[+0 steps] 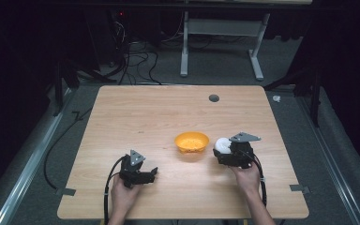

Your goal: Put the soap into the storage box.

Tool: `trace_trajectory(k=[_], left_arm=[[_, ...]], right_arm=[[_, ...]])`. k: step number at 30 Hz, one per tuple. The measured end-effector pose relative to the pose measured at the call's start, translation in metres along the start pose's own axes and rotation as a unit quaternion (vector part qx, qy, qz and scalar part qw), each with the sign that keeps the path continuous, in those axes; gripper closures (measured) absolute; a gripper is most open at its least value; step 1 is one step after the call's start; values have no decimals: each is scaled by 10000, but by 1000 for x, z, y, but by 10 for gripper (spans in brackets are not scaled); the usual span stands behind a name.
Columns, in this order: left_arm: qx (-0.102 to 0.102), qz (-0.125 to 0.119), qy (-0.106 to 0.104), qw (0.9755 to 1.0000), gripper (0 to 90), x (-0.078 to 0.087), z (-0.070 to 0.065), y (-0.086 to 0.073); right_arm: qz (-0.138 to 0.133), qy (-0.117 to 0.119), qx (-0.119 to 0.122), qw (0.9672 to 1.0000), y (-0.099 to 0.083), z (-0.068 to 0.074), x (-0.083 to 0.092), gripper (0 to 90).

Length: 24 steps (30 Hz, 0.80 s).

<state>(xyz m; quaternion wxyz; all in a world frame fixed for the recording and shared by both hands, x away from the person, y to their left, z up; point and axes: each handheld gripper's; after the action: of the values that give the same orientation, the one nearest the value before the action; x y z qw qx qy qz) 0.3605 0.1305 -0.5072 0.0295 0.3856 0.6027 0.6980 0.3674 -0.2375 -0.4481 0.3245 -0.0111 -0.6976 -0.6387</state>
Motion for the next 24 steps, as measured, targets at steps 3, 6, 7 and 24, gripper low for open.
trace_trajectory(k=[3, 6, 7, 24], left_arm=[[-2, 0, -2, 10000, 157, 0, 0, 0], [-3, 1, -3, 10000, 157, 0, 0, 0], [-3, 1, -3, 10000, 157, 0, 0, 0], [-4, 1, -3, 10000, 157, 0, 0, 0]], right_arm=[[-24, 61, 3, 10000, 4, 2, 2, 251], [-55, 119, -42, 9999, 7, 4, 4, 251], [-62, 138, -37, 9999, 9, 4, 4, 251], [-197, 340, -14, 9992, 24, 15, 3, 251]])
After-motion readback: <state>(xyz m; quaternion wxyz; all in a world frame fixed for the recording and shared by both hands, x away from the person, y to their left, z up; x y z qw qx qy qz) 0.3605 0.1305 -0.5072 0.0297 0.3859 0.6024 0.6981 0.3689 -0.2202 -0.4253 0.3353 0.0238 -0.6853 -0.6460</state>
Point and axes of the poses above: each handheld gripper's, and its own axes: x roughly backward along the jaws, y roughly out of its top, z roughly to its left, and after that the axes turned 13 degrees about -z, right-handed
